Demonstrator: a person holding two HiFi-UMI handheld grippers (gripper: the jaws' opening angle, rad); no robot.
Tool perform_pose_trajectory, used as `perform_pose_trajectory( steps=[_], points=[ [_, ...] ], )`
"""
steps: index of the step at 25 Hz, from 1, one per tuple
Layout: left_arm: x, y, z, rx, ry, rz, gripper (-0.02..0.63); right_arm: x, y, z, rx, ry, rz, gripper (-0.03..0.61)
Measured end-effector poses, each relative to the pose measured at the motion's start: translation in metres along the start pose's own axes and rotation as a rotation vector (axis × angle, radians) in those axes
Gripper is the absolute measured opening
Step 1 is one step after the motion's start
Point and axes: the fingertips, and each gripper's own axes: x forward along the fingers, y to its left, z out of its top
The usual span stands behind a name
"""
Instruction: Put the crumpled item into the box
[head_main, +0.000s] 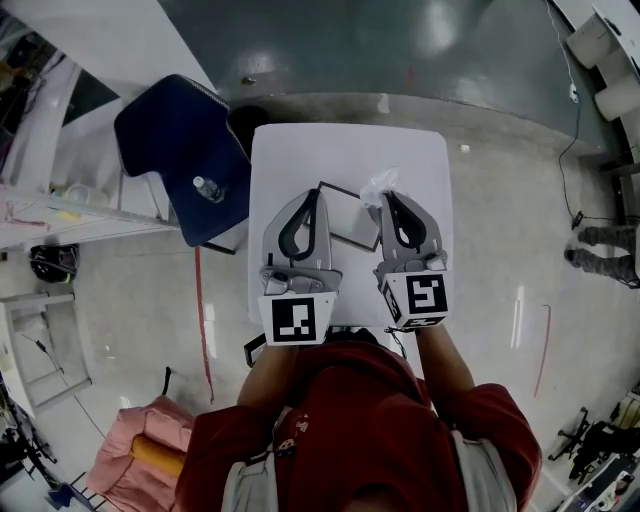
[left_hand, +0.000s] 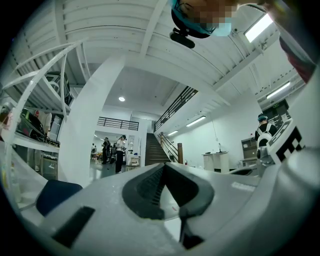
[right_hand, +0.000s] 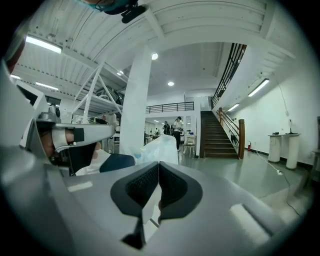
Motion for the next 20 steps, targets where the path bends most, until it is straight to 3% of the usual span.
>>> perform_pose_trajectory(
  steps=[20],
  points=[
    [-0.002, 0.043, -0.021, -0.005, 0.021, 0.027, 0.003, 0.058, 0.031, -0.087, -0.005, 0.229, 0.081, 0.005]
  ],
)
